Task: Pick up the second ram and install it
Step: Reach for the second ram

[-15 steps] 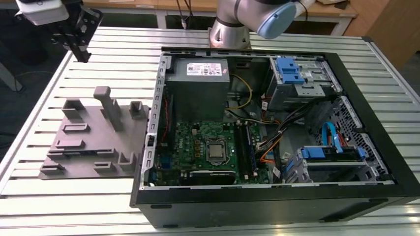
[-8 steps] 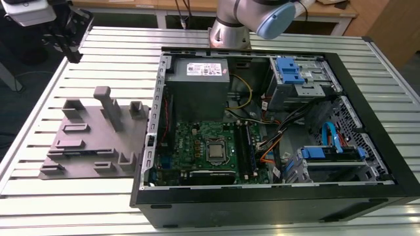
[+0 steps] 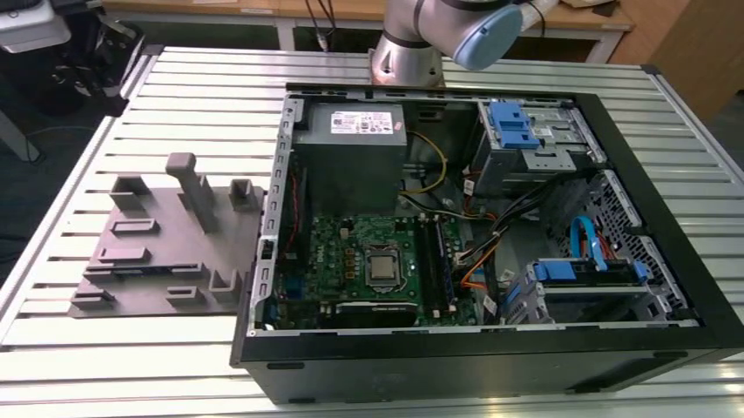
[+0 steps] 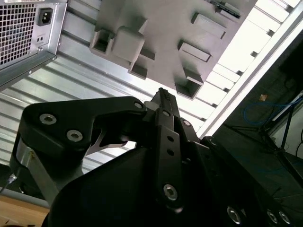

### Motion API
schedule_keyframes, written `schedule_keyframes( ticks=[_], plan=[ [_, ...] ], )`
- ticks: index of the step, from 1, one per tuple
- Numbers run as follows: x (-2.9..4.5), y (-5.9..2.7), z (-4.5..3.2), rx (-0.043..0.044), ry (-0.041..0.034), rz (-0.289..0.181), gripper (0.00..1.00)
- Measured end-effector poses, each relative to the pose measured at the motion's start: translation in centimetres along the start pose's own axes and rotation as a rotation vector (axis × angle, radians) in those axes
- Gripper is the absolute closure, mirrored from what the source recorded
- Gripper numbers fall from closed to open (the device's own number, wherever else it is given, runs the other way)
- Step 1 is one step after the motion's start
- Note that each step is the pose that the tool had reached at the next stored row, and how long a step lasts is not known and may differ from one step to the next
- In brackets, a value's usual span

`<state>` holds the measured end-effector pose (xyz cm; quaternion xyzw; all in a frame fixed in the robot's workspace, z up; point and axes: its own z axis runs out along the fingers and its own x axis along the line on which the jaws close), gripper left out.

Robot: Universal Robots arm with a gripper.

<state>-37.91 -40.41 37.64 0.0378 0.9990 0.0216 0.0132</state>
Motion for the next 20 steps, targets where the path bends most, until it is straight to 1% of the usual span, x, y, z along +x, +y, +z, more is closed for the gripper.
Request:
schedule_keyframes(
  ticks=[3,10,20],
  plan=[
    [0.41,-0.58,0.24,0.0,0.0001,0.0,0.89],
    [1.01,-1.89,1.41,0.0001,0.0006,0.0,0.89],
    [1.06,-4.22,3.14,0.0001,0.0016,0.0,0.89]
  ],
)
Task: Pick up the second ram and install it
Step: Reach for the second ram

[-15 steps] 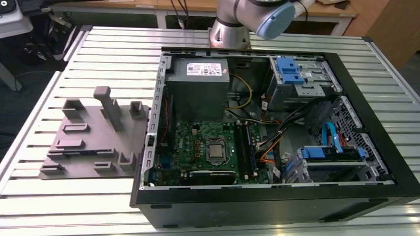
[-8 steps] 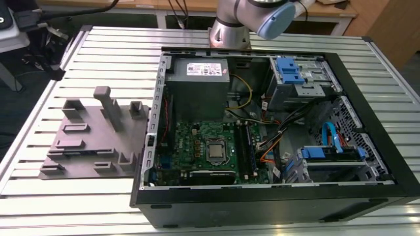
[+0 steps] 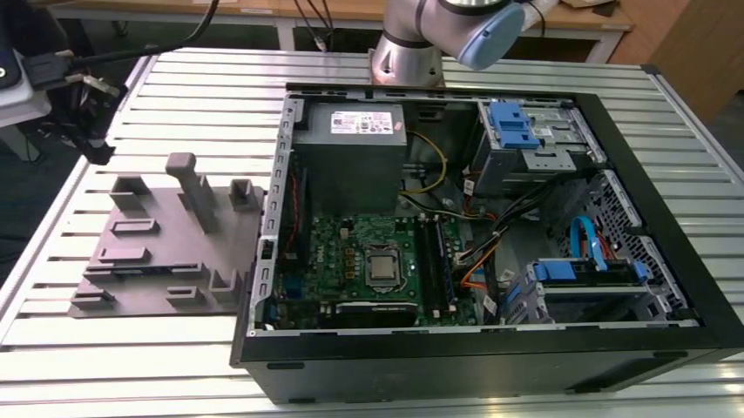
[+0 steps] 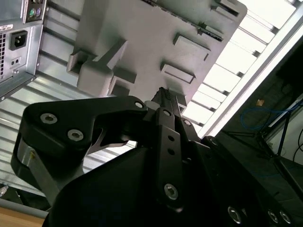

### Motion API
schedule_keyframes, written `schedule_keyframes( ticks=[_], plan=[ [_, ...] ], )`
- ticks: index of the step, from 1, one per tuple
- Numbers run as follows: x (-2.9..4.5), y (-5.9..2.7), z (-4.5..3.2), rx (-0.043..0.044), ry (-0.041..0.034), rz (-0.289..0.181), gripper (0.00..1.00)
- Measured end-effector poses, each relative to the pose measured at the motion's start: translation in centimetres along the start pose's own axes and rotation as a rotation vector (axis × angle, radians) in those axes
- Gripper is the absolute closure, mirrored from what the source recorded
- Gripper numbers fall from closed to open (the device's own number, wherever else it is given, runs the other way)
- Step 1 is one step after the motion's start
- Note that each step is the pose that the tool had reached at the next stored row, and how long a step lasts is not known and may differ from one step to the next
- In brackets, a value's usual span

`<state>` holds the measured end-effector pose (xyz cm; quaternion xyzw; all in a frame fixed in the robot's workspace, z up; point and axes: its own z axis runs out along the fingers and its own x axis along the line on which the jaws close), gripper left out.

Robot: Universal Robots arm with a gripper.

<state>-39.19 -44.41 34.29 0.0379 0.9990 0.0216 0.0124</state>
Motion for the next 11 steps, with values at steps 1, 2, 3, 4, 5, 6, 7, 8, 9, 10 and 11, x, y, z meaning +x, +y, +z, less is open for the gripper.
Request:
schedule_keyframes(
  ticks=[1,2,3,4,5,6,7,8,9,10,11],
  plan=[
    [-0.01,-0.22,0.17,0.0,0.0,0.0,0.89],
    [-0.02,-0.43,0.34,0.0,0.0,0.0,0.89],
    [-0.03,-0.63,0.51,0.0,0.0,0.0,0.89],
    [-0.04,-0.84,0.69,-0.0001,-0.0001,0.0,0.89],
    [-0.05,-1.06,0.88,-0.0001,0.0,0.0,0.89],
    [-0.05,-1.27,1.04,0.0,0.0,0.0,0.89],
    [-0.06,-1.47,1.21,0.0001,0.0001,0.0,0.89],
    [-0.06,-1.65,1.39,0.0,0.0,0.0,0.89],
    [-0.07,-1.82,1.56,0.0,0.0,0.0,0.89],
    [-0.07,-1.98,1.74,-0.0001,-0.0001,0.0,0.89],
    [-0.08,-2.14,1.92,0.0,0.0,0.0,0.89]
  ],
)
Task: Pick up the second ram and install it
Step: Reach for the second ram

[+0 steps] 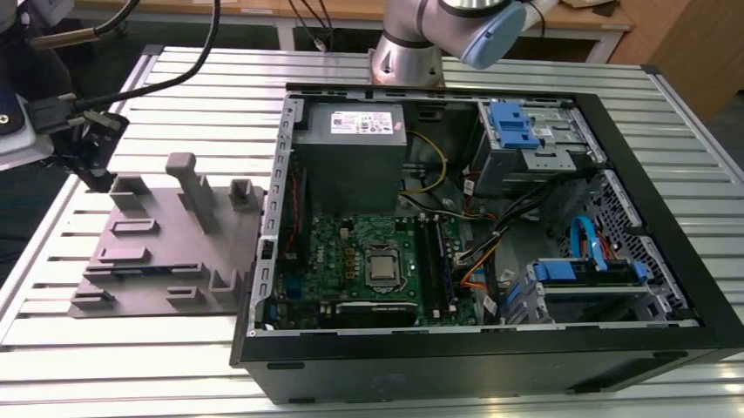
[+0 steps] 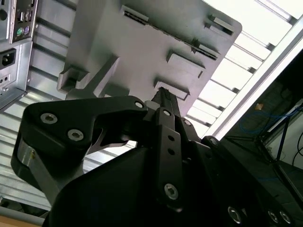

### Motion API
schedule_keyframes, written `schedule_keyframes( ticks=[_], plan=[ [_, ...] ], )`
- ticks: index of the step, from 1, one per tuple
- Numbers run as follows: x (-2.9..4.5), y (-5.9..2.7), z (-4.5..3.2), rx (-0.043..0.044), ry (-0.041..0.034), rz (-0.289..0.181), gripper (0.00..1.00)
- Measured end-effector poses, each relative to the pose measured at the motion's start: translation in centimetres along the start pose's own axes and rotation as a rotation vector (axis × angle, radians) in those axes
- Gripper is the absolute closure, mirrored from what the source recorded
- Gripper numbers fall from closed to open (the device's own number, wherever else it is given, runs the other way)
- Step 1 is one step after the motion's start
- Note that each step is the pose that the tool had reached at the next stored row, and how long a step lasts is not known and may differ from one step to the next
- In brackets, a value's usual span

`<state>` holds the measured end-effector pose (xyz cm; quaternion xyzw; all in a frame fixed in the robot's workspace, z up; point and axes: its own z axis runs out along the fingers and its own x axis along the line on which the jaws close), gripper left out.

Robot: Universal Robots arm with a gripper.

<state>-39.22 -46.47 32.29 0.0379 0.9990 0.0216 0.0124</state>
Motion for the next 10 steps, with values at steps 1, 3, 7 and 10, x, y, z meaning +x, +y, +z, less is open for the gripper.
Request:
schedule_keyframes(
  ticks=[1,3,7,10],
  plan=[
    [0.0,-0.15,0.17,0.0,0.0,0.0,0.89],
    [-0.01,-0.43,0.52,0.0,0.0,0.0,0.89],
    [-0.02,-1.01,1.22,0.0,0.0,0.0,0.89],
    [-0.04,-1.42,1.75,-0.0001,-0.0001,0.0,0.89]
  ],
)
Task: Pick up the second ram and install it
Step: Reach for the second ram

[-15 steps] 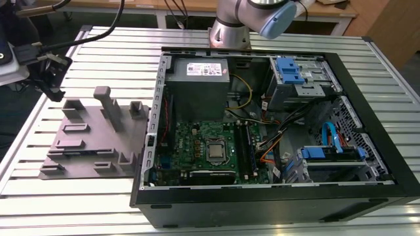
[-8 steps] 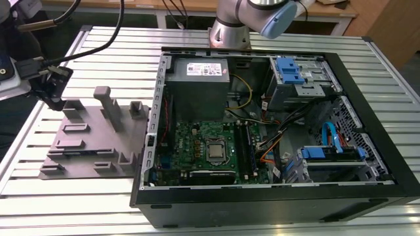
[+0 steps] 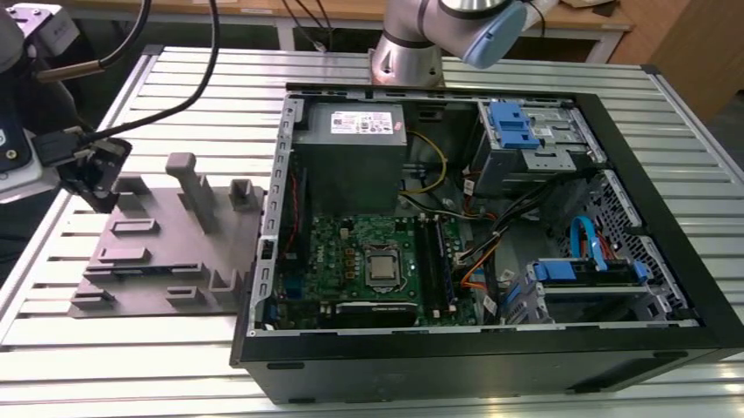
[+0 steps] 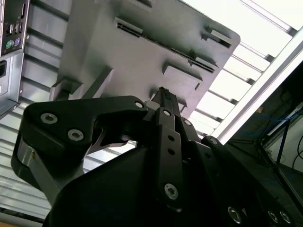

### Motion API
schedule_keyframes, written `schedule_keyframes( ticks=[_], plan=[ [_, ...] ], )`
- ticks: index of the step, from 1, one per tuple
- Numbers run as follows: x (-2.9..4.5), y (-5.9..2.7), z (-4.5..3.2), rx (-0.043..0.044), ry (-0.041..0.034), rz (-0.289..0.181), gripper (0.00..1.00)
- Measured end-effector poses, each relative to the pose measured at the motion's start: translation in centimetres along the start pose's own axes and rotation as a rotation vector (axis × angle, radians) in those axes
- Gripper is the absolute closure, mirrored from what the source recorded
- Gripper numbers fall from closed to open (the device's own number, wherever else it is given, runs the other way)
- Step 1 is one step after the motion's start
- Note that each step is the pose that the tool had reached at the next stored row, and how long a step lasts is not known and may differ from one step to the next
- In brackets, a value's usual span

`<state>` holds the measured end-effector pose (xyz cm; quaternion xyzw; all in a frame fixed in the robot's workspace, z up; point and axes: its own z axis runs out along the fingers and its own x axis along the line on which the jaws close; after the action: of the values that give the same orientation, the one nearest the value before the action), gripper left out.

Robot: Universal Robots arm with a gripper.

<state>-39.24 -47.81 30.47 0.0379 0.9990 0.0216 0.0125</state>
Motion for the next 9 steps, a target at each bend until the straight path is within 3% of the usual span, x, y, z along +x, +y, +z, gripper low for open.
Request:
schedule_keyframes(
  ticks=[9],
  plan=[
    [-0.02,-1.0,1.58,0.0001,0.0002,0.0,0.89]
  ],
)
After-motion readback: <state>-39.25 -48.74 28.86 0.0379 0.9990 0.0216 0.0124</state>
